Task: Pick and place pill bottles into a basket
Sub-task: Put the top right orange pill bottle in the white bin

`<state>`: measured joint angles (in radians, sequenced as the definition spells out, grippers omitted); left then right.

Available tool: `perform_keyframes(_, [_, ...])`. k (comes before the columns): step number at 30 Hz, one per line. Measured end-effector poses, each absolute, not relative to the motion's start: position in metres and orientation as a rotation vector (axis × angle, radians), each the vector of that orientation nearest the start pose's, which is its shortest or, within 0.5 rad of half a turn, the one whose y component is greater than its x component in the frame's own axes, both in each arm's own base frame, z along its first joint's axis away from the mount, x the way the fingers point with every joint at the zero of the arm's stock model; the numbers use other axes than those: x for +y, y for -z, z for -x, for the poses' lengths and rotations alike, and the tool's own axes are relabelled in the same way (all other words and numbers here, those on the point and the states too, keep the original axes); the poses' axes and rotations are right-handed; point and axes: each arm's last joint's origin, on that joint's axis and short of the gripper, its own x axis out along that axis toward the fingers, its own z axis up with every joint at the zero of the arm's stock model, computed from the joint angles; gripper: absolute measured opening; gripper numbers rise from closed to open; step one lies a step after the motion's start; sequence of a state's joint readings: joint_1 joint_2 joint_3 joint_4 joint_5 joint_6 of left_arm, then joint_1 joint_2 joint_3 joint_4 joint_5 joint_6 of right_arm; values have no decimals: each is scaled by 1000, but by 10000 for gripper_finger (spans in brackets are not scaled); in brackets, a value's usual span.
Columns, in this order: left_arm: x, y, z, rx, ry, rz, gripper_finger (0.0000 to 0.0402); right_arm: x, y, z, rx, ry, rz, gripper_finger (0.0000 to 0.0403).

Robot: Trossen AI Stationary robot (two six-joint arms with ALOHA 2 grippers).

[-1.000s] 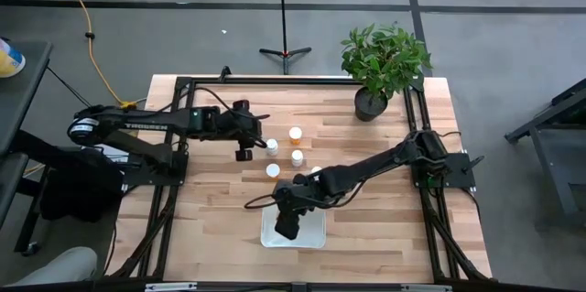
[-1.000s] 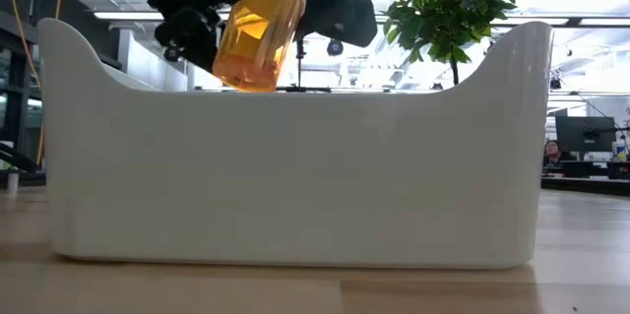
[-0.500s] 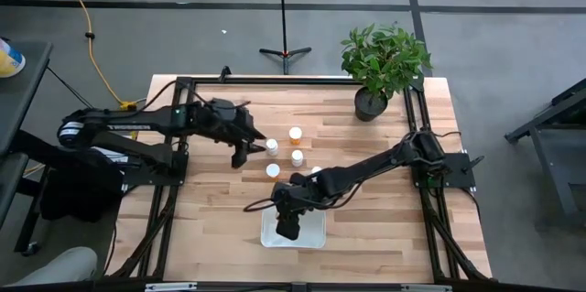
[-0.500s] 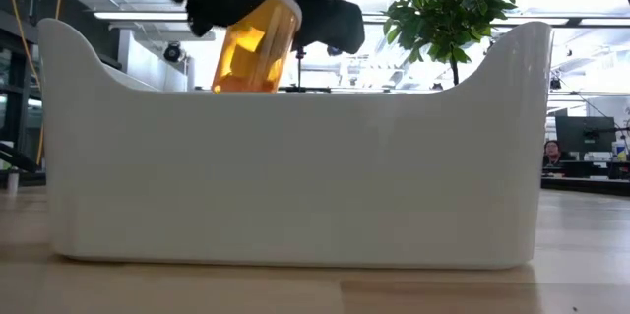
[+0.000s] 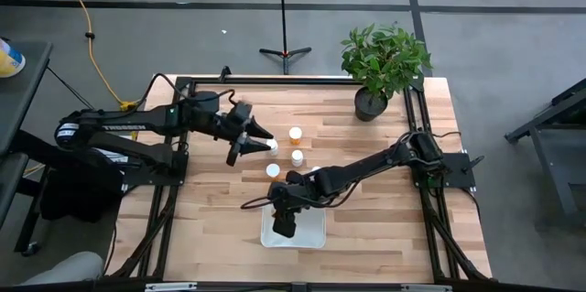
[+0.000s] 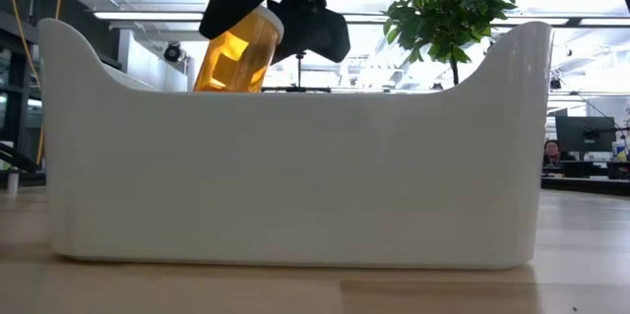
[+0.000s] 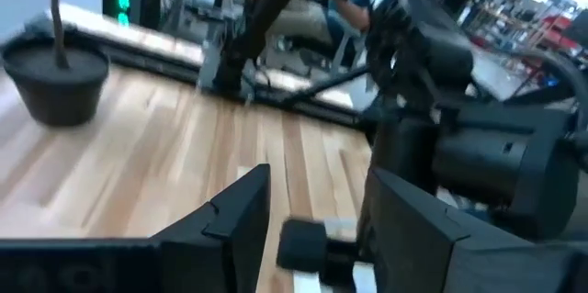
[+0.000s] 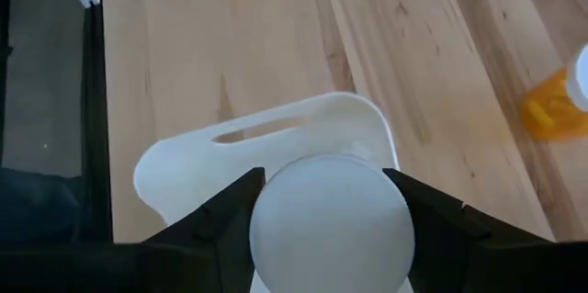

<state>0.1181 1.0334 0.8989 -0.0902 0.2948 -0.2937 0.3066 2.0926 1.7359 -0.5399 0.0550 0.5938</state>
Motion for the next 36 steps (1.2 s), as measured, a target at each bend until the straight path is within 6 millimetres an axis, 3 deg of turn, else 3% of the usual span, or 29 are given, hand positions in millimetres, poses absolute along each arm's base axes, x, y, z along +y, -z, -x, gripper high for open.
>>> perform_keyframes(7, [19,-341,-224,207,117,326,216,139,-223,-446,899,32,-394,186])
perform_keyframes(16, [19,-342,-210,247,74,254,216,145,-187,-457,969,-8,-439,212])
perform_keyframes(24, [17,-338,-193,339,50,247,216,139,-186,-461,966,-72,-452,194])
perform_keyframes(36, [15,-341,-173,362,45,261,216,133,-187,-463,961,-90,-460,281])
